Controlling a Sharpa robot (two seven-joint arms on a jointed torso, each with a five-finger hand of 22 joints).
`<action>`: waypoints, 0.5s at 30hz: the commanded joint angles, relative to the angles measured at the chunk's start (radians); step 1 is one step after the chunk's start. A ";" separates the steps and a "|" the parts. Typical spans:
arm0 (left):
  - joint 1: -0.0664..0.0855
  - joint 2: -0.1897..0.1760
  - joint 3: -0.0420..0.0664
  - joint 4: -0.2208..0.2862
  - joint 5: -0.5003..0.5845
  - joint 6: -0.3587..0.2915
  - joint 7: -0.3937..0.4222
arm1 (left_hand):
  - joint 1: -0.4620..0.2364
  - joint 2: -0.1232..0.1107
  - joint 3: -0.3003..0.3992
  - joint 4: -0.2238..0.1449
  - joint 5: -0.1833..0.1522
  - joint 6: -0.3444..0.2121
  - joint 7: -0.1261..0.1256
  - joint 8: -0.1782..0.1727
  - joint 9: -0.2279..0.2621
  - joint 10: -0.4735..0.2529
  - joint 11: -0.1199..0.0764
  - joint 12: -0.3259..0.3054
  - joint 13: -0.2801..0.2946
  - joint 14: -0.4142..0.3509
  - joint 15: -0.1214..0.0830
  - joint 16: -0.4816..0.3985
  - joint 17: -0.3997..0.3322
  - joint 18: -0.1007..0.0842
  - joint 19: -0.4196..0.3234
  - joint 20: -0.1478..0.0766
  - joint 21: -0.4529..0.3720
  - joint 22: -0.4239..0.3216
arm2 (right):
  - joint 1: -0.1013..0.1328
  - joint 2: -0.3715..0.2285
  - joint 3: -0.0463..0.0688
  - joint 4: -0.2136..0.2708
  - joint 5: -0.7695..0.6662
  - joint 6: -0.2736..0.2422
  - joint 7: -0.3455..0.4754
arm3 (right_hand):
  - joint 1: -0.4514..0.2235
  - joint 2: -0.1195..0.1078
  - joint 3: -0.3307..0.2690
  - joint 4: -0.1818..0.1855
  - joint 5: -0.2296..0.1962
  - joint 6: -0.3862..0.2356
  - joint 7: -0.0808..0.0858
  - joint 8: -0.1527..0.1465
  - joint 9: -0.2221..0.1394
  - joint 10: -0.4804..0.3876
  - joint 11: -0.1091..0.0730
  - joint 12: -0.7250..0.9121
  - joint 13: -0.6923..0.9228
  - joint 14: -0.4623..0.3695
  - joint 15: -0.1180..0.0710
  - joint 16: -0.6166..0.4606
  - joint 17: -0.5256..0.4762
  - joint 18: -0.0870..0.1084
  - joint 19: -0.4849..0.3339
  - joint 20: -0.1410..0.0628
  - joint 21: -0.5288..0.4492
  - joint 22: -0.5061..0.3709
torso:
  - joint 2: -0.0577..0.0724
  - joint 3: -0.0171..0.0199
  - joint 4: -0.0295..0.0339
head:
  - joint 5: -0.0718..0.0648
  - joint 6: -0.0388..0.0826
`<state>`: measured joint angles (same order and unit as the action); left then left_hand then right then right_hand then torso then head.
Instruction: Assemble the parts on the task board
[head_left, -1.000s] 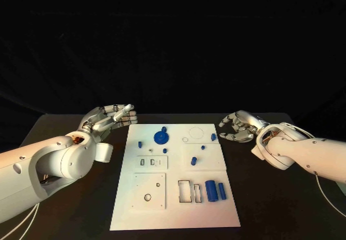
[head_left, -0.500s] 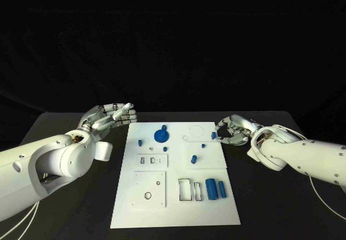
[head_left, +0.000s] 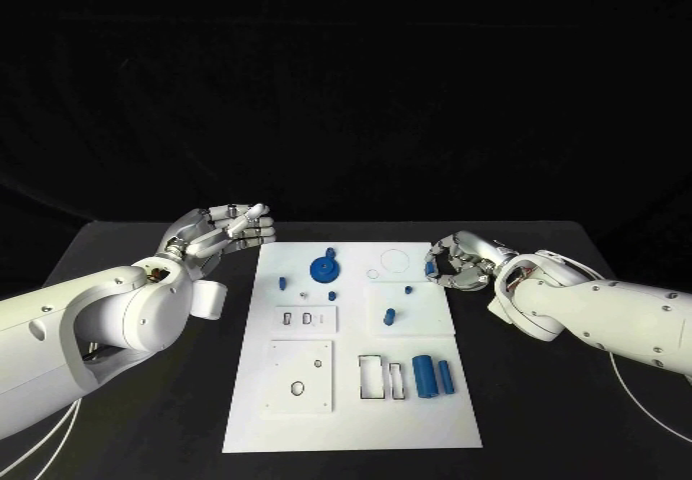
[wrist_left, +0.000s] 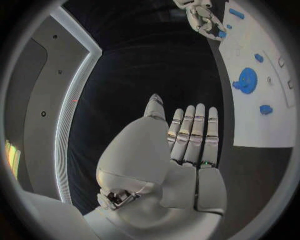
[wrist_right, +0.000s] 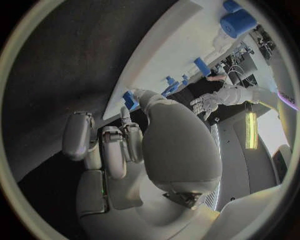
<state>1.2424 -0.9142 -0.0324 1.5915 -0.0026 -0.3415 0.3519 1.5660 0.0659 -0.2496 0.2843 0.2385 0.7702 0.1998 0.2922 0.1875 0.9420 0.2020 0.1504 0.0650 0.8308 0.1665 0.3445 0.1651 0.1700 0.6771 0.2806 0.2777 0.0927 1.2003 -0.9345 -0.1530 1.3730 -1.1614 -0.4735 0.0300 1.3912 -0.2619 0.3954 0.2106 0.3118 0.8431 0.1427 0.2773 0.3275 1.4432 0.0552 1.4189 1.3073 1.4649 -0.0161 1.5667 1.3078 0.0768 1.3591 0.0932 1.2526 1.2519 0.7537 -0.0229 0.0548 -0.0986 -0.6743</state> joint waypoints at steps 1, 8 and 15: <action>0.000 0.002 0.001 0.001 -0.005 0.012 0.003 | -0.006 0.006 -0.005 0.000 -0.004 -0.006 0.036 -0.002 0.001 0.007 -0.001 -0.006 0.001 -0.001 0.005 -0.006 0.001 0.011 -0.004 0.001 -0.004 -0.001 | -0.002 0.004 0.000 -0.008 -0.013 0.010 0.006 | 0.005 0.016 0.014 -0.004 -0.001 0.010 0.003 -0.003 -0.001 0.002 0.006 0.003 0.092 0.104 0.007 0.001 0.253 0.013 0.004 0.004 0.002 0.003 | 0.001 -0.0014 0.0002 | 0.003 0.002; 0.000 0.001 0.001 0.000 -0.005 0.011 0.001 | -0.007 0.007 -0.005 0.000 -0.003 -0.007 0.036 -0.002 0.001 0.008 -0.001 -0.007 0.001 -0.001 0.005 -0.007 0.001 0.011 -0.004 0.001 -0.004 -0.001 | -0.002 0.010 0.000 -0.014 -0.011 0.006 0.004 | 0.005 0.023 0.034 -0.009 -0.015 0.027 0.001 0.002 -0.001 0.002 0.004 0.004 0.092 0.104 0.006 0.001 0.253 0.013 0.006 0.004 0.003 0.005 | 0.000 -0.0003 -0.0015 | 0.006 0.001; 0.000 0.001 0.001 0.000 -0.005 0.011 0.000 | -0.007 0.009 -0.005 0.000 -0.001 -0.007 0.036 -0.002 0.001 0.008 -0.001 -0.007 0.001 -0.001 0.005 -0.007 0.001 0.011 -0.004 0.001 -0.004 -0.002 | -0.002 0.014 0.000 -0.014 -0.011 0.003 0.005 | -0.004 0.027 0.059 -0.017 -0.020 0.068 -0.009 0.020 0.007 0.012 -0.004 0.016 0.104 0.104 0.000 0.002 0.257 0.011 0.011 -0.001 0.009 0.014 | -0.001 0.0002 -0.0021 | 0.007 -0.002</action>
<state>1.2423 -0.9145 -0.0324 1.5904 -0.0031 -0.3417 0.3484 1.5620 0.0700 -0.2496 0.2842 0.2385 0.7702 0.1998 0.2922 0.1875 0.9420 0.2020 0.1469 0.0649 0.8308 0.1665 0.3405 0.1650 0.1699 0.6772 0.2806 0.2777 0.0928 1.1987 -0.9224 -0.1529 1.3582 -1.1618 -0.4745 0.0297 1.3911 -0.2406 0.4491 0.1930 0.2957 0.9046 0.1336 0.2936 0.3333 1.4469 0.0516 1.4294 1.3081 1.4649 -0.0161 1.5667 1.3077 0.0769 1.3650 0.0944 1.2575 1.2652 0.7532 -0.0234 0.0533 -0.0919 -0.6749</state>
